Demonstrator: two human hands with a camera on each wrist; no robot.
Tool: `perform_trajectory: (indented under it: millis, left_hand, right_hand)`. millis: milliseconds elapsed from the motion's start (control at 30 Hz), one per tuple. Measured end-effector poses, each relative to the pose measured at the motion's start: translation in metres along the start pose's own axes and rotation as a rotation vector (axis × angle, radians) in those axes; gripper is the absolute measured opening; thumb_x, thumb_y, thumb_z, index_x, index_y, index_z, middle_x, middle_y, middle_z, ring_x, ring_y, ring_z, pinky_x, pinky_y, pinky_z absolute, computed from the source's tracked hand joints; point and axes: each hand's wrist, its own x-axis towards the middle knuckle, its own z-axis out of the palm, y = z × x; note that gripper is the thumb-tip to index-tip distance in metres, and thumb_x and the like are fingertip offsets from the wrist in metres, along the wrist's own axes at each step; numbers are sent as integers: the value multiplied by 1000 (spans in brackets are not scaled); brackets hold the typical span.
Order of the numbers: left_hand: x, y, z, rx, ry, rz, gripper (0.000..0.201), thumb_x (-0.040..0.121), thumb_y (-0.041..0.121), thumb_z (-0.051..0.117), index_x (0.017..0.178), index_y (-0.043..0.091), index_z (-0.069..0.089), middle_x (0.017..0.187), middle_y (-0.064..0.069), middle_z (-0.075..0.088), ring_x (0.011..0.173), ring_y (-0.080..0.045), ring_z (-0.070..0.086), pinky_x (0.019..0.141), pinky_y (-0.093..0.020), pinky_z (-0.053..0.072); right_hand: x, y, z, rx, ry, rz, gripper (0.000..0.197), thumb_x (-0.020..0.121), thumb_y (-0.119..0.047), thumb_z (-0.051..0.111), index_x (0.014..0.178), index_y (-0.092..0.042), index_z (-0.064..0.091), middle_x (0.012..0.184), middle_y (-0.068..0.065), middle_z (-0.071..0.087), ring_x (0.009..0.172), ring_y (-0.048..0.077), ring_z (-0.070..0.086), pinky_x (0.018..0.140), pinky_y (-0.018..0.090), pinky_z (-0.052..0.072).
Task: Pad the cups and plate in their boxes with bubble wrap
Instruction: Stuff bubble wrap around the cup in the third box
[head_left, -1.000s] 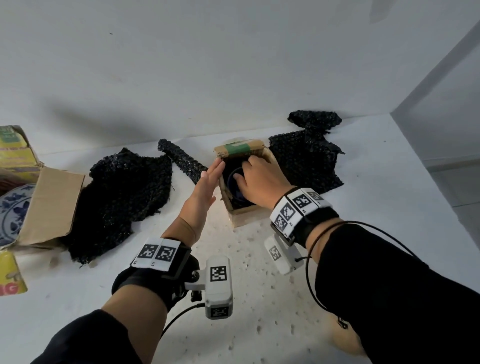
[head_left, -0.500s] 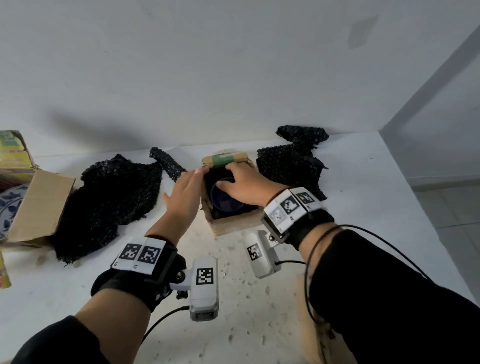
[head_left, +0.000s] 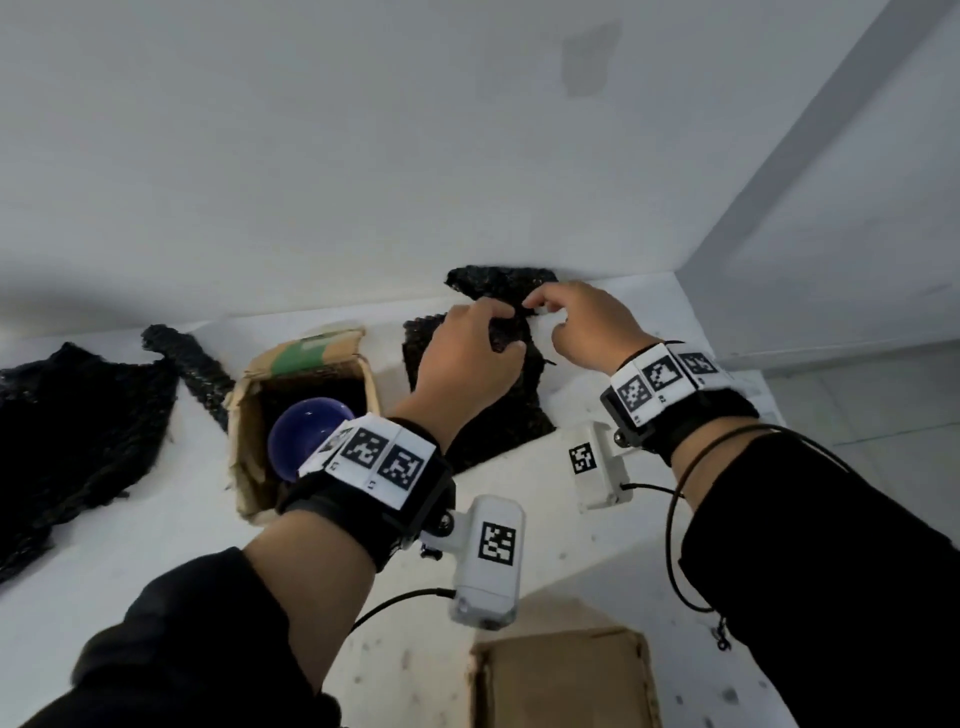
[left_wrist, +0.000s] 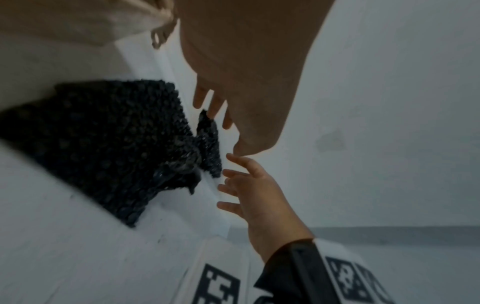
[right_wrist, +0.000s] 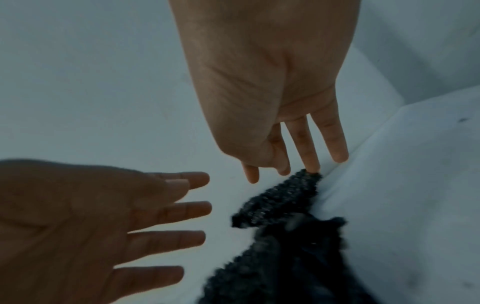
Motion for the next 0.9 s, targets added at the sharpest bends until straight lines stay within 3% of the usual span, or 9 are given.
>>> perform_trajectory:
  millis: [100,167,267,333,467,600,767,833,900]
  left_hand:
    - [10,-5,32,103,-118,-127,53,83,51,60,129,32,45,131,-6,44,110,-25,54,80,-30,45]
    - [16,-10,48,195,-180,-192,56,79,59,59,126,32,45,125,-8,45,109,-27,52,84,-36,49]
    - [21,-18,61,275,-131,-202,40,79,52,62,105,23,51,114,-6,50,107,-28,49,84,-42,48]
    - [24,-22,61,273,-61,-153,25,80,39,64,88,21,49,106,-3,53,100,-28,52,79,-38,47]
    - [27,-26,52,158,-11,-154,22,76,13,59,68,23,41,91,0,60,84,-25,57,62,-29,37]
    - [25,-23,35,-38,82,-184,27,72,-1,50,64,22,39,99,4,67,90,-21,59,72,-32,47]
    - [22,-11,8,-113,180,-138,34,73,-4,51,67,27,41,98,2,54,78,-21,54,63,-27,43]
    - [18,-7,-6,-134,210,-107,32,74,-3,54,72,28,44,97,3,46,69,-15,51,55,-17,38]
    - [14,-6,-22,-125,237,-68,32,75,-2,58,74,28,47,99,3,45,66,-5,46,50,-7,33]
  right_hand:
    - [14,24,13,-156,-59,-75,69,79,4,48,135,-36,45,136,5,40,116,24,47,80,33,44]
    - [23,33,22,-219,-53,-143,75,80,6,46,139,-39,39,148,5,28,132,25,33,89,38,45]
    - [34,40,37,-290,-77,-248,79,80,6,48,140,-44,35,156,8,14,142,29,15,100,42,39]
    - [38,41,47,-333,-88,-282,72,84,-2,52,138,-47,37,156,9,13,142,33,11,106,46,31]
    - [37,44,61,-410,-10,-269,51,89,-22,53,133,-47,45,139,10,35,128,33,30,99,45,29]
    - [31,40,59,-341,189,-275,32,82,-18,61,112,-31,66,110,13,50,104,36,46,80,43,35]
    - [22,27,41,-207,345,-334,21,78,-19,65,98,-20,71,104,10,57,97,35,52,75,43,41]
    - [16,19,31,-123,380,-376,22,79,-11,61,98,-13,72,99,11,58,93,35,53,72,44,45]
    - [10,8,19,8,371,-377,29,80,-4,55,104,-7,70,96,14,57,93,32,54,73,36,44]
